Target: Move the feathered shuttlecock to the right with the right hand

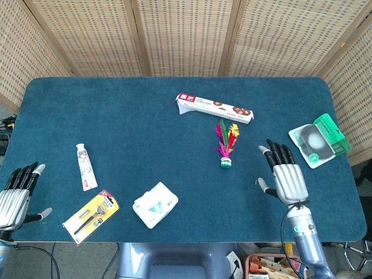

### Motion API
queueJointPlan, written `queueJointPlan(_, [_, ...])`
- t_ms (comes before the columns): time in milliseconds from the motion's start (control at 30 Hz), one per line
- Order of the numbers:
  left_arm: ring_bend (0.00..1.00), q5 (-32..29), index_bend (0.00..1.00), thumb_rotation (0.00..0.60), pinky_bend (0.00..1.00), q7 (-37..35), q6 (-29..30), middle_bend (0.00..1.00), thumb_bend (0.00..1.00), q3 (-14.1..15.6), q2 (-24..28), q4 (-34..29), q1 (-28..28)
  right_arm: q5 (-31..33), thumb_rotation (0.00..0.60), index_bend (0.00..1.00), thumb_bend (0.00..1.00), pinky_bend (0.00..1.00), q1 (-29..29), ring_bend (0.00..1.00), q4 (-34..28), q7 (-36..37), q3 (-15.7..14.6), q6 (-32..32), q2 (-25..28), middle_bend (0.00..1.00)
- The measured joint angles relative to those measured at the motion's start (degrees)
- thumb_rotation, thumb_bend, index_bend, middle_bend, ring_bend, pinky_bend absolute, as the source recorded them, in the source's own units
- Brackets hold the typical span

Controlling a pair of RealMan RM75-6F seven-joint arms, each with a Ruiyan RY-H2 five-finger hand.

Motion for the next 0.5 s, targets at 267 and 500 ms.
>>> queueJointPlan(267, [0.0, -1.57, 0.0, 0.6, 0.0, -0.79, -1.12, 0.0, 0.0, -0.49, -0.29, 1.11, -0.46, 16.95, 0.6, 0.13, 0.29, 0.0, 11.46, 0.0, 6.2, -8.16, 6.31, -6.91, -8.72, 0.0])
queueJointPlan(500, [0.0, -2.9, 0.0, 0.6, 0.0, -1.57, -2.34, 0.0, 0.0, -0.89, -0.67, 2.38, -0.97, 27.19, 0.6, 0.15, 0.29, 0.0, 20.61, 0.0, 19.03, -10.75, 9.43, -11.85, -15.79, 0.0])
